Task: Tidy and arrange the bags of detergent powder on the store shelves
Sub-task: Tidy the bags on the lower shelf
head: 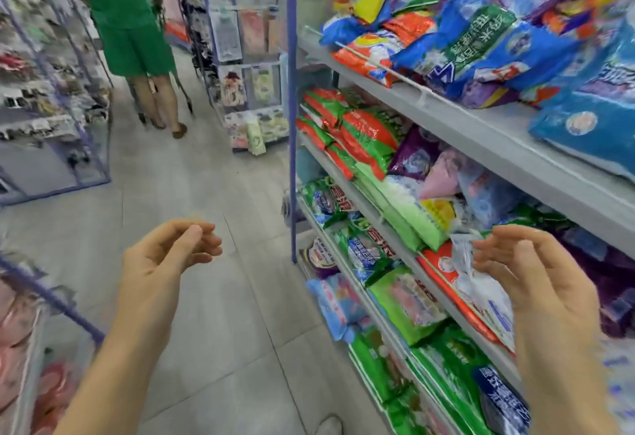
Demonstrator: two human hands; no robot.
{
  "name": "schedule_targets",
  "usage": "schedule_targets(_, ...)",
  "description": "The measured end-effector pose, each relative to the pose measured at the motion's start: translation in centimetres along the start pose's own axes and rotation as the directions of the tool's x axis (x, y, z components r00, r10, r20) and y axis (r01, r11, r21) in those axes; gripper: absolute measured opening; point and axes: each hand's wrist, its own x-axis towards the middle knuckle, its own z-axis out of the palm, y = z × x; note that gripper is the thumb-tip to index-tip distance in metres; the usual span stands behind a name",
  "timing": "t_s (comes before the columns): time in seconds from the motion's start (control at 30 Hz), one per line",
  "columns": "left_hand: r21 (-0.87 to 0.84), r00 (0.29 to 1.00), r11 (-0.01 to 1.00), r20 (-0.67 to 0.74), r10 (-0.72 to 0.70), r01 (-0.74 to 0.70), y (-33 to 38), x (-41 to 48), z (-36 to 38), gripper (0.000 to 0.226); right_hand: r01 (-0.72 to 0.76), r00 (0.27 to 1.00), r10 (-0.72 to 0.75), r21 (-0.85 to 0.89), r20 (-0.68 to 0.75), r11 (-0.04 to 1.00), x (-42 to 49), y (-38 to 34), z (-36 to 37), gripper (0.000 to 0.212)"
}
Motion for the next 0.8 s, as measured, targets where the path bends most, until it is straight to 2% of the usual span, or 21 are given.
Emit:
schedule_targets(0.07, -0.018, 0.999, 1.000, 0.029, 0.022, -0.022, -0.7, 4.0, 1.9, 0.037, 0.025, 0.999, -0.025, 0.004, -0.030, 1.000, 3.3, 0.4, 1.4, 0.030)
schedule_targets(0.23, -0.071, 0.995, 0.996, 0.080, 0.058, -0.052, -1.4, 14.1, 7.6, 0.044, 0.137, 0.989, -0.138, -0.025, -0.048, 0.990, 11.8, 0.0, 4.0, 0.029)
schedule_targets(0.33, -0.085, 0.983, 0.993, 0.156, 0.092, -0.080, -1.6, 19.2, 11.4, 0.041, 0.179, 0.979, -0.187, -0.094, -0.082, 0.979, 15.6, -0.5, 4.4, 0.031)
schedule_targets(0.4, -0.135, 0.964, 0.986, 0.236, 0.127, -0.097, -1.3, 22.2, 14.3, 0.033, 0.199, 0.967, -0.219, -0.148, -0.128, 0.969, 17.7, -1.1, 4.6, 0.032)
schedule_targets(0.5, -0.188, 0.919, 0.974, 0.348, 0.184, -0.124, -1.5, 26.8, 18.2, 0.033, 0.237, 0.941, -0.275, -0.199, -0.195, 0.951, 20.8, -1.7, 5.0, 0.021)
schedule_targets(0.6, -0.237, 0.867, 0.964, 0.450, 0.216, -0.117, -1.8, 31.2, 21.9, 0.023, 0.256, 0.932, -0.306, -0.247, -0.193, 0.935, 24.3, -1.9, 6.0, 0.013)
schedule_targets(0.73, -0.304, 0.797, 0.949, 0.553, 0.243, -0.078, -1.9, 35.9, 26.2, 0.026, 0.231, 0.896, -0.386, -0.508, -0.222, 0.830, 29.7, -2.0, 7.9, 0.013)
schedule_targets(0.8, -0.322, 0.747, 0.945, 0.614, 0.255, -0.058, -1.9, 37.6, 27.4, 0.032, 0.212, 0.879, -0.433, -0.647, -0.202, 0.733, 32.6, -2.6, 8.8, 0.027)
